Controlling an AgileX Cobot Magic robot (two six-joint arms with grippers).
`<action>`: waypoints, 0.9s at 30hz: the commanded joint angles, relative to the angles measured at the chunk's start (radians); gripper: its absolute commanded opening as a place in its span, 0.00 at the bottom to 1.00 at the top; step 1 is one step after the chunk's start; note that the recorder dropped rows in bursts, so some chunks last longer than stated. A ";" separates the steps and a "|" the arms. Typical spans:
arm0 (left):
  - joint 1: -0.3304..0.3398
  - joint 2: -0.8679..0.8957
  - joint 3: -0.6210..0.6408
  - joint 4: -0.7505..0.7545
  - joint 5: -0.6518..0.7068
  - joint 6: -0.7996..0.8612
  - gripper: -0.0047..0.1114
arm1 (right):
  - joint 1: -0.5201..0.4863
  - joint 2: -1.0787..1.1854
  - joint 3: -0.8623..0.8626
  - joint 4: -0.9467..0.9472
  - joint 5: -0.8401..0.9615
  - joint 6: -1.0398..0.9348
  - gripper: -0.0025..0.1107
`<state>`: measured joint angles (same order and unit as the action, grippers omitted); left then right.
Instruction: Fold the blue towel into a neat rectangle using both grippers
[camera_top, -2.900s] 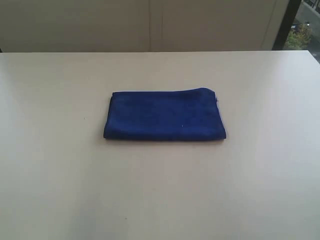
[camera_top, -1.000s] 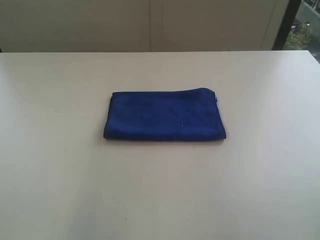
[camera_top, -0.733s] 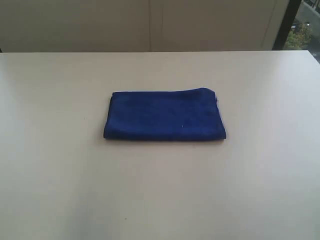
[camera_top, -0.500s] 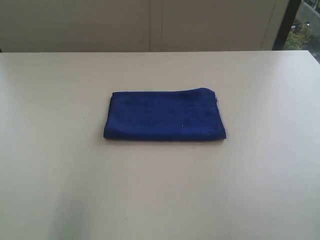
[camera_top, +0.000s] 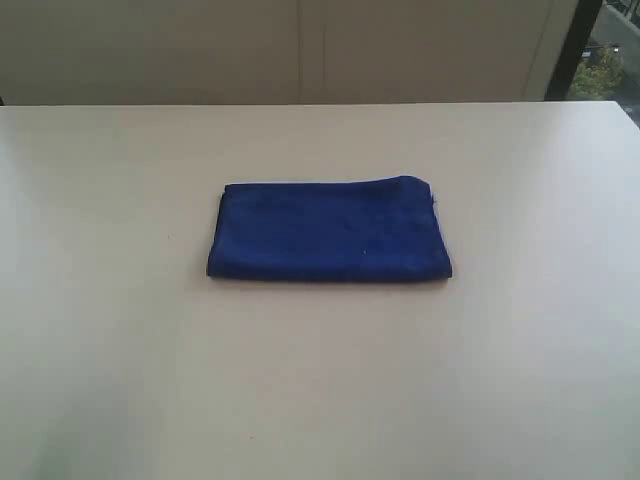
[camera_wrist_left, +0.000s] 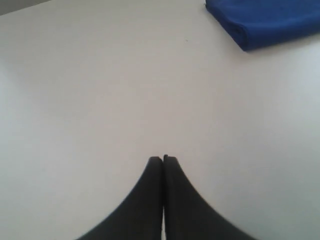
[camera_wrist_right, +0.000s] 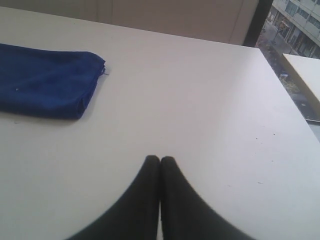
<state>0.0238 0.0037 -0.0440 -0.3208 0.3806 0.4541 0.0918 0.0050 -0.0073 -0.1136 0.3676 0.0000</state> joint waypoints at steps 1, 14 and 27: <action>0.003 -0.004 0.031 -0.009 -0.022 0.006 0.04 | -0.005 -0.005 0.007 0.001 -0.009 0.000 0.02; 0.003 -0.004 0.033 0.169 -0.012 -0.268 0.04 | -0.005 -0.005 0.007 0.001 -0.009 0.000 0.02; 0.006 -0.004 0.044 0.248 -0.075 -0.413 0.04 | -0.005 -0.005 0.007 0.001 -0.009 0.000 0.02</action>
<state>0.0238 0.0037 -0.0063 -0.0751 0.3150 0.0544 0.0918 0.0050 -0.0073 -0.1136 0.3676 0.0000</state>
